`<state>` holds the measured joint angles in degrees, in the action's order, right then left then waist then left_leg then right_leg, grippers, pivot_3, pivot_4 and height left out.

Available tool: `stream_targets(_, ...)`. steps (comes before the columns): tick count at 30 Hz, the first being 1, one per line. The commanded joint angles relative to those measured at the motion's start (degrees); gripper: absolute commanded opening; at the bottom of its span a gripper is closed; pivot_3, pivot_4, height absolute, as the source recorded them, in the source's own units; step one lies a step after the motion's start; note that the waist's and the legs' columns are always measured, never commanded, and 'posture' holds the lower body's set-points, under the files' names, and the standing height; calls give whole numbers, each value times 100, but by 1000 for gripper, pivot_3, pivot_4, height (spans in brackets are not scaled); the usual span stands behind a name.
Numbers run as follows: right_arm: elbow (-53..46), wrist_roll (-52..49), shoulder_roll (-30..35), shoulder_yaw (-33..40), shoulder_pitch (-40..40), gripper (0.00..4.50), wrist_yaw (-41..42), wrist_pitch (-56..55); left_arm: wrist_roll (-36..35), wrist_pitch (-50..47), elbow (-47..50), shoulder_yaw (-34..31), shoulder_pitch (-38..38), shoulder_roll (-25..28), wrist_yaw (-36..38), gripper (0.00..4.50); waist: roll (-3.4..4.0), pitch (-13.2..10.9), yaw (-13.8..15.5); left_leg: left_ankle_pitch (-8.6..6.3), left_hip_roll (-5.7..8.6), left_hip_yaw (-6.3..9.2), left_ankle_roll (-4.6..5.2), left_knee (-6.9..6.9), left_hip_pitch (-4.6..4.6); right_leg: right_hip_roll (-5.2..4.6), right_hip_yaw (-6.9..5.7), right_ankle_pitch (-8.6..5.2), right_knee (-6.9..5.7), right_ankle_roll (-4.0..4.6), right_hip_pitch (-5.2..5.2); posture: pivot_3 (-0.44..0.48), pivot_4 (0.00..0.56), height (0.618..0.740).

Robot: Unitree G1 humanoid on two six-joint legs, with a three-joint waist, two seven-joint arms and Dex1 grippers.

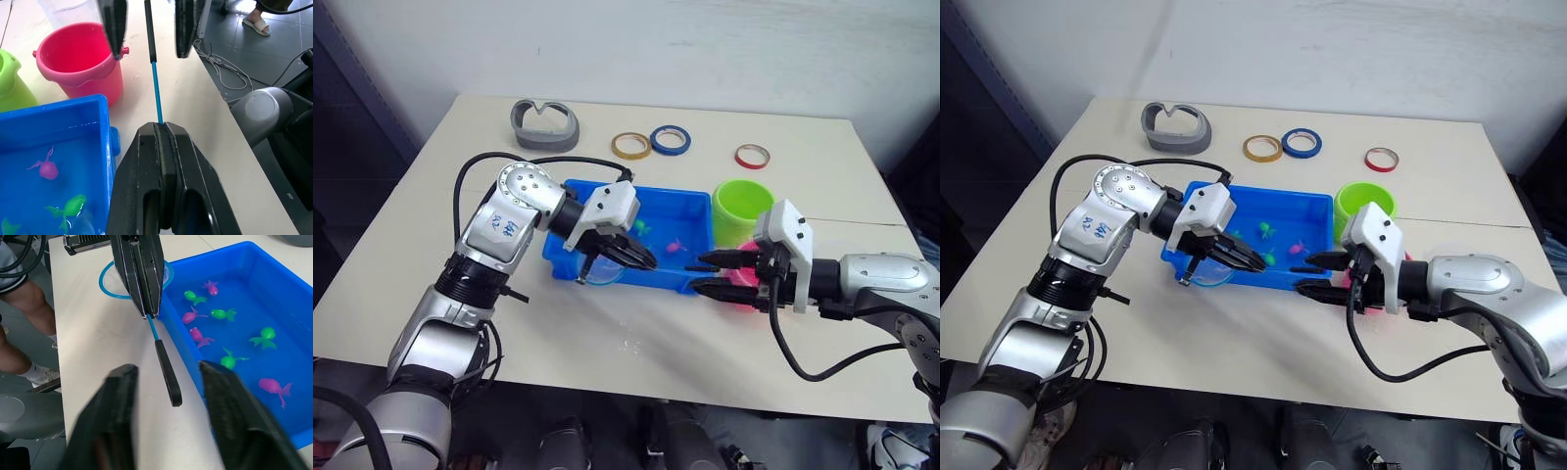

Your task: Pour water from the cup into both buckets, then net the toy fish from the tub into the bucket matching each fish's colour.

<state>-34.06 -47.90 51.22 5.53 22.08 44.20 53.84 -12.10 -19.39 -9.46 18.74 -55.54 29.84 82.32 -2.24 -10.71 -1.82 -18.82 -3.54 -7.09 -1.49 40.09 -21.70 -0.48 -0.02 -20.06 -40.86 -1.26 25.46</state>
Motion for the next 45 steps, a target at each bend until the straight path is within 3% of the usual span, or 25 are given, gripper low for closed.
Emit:
stream_targets(1, -227, -109, 96, 253, 86, 442, 12, -73, -17, 66, 115, -66, -150, 13, 38, 0, 0, 0, 1, 0, 0, 0, 0, 0, 0, 0, 0, 0, 0, 0, 0, 0, 150, 693)
stream_targets(2, -236, -114, 98, 252, 90, 73, 16, -72, -13, 75, 112, -63, -149, 14, 38, 0, 2, -1, -1, 0, 0, 0, 0, 0, 0, 0, 0, 0, 1, 0, 0, 0, 150, 693)
stream_targets(26, -360, -211, 175, 226, 122, 73, 60, -80, 4, -1, 85, -36, -204, -13, 65, 0, 3, -2, -1, 0, 0, 0, 0, 0, 0, 0, 0, 0, 1, 0, 0, 0, 150, 693)
stream_targets(28, -365, -203, 179, 220, 117, 0, 56, -77, -64, -241, 61, -21, -253, 9, 146, 681, 3, -2, -1, 0, 0, 0, 0, 0, 0, 0, 0, 0, 1, 0, 0, 0, 150, 693)
stream_targets(30, -363, -200, 181, 218, 117, 0, 46, -69, -146, -441, 66, -17, -290, 61, 267, 1088, 3, -2, 0, 0, 0, 0, 0, 0, 0, 0, 0, 0, 1, 0, 0, 0, 150, 693)
stream_targets(35, -364, -176, 198, 237, 71, 0, 36, -75, -220, -568, 1, -285, -392, 39, 53, 3023, 4, -3, -5, 0, 0, 1, 0, 0, -1, 0, 0, 0, 2, 0, 0, 0, 150, 693)
stream_targets(42, -391, -122, 204, 252, -35, 0, 2, -114, -845, -1755, -199, -1047, -972, 381, -99, 3023, 7, -5, -18, 0, -1, 2, 0, 0, -2, 1, -1, 0, 3, -1, 0, 0, 150, 693)
stream_targets(45, -395, -101, 224, 303, -88, 0, -20, -145, -733, -1816, -906, -1470, -1334, 831, -378, 3023, 11, -7, -30, 0, -1, 1, 0, -2, -1, 1, -1, -1, 2, -1, 2, 0, 150, 693)
